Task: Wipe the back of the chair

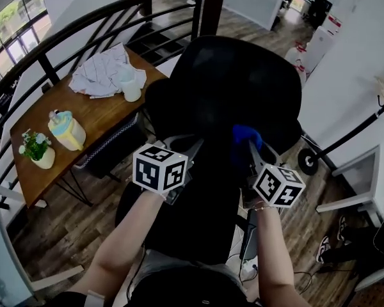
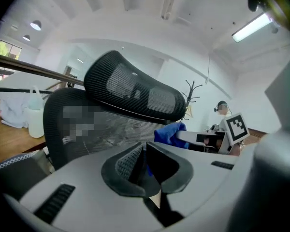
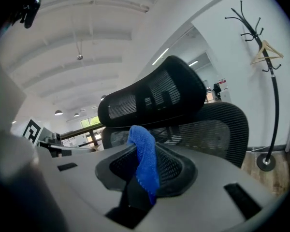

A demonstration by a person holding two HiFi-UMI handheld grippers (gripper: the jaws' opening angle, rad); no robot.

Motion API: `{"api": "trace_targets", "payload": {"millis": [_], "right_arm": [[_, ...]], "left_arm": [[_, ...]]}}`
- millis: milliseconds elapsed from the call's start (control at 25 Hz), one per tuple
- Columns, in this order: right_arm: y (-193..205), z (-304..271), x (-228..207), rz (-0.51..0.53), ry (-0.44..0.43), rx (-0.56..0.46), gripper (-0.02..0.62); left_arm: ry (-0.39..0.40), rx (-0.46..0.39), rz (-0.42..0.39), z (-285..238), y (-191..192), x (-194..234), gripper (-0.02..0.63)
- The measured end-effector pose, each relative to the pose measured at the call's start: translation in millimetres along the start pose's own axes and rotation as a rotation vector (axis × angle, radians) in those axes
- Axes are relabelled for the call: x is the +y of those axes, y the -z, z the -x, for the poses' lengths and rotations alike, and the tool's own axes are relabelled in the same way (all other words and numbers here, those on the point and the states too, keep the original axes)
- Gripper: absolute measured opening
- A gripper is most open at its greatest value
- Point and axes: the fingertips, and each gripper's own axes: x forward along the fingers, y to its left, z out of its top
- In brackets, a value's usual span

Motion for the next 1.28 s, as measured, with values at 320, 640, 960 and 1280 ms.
{"api": "trace_targets", "payload": {"millis": [320,640,960,1280], "right_arm": [[18,-49,93,0.045,-0.195,0.059,0.104],[46,-105,164,0.020,-0.303,0.112,0.104],[79,-150,179,0.006,-0.305,0.184,0.104],[101,-171,151,-0.030,-0.238,0.230,0.104]], "left_arm": [[-0.118,-0.044,0.070,49,9,46,0.032],[-0.213,-0.064,0.126,82,20,87,0.032],[-0.272,-0.051,0.177,92,34,122,0.032],[-0.267,-0.018,0.212,84,52,128,0.032]]}}
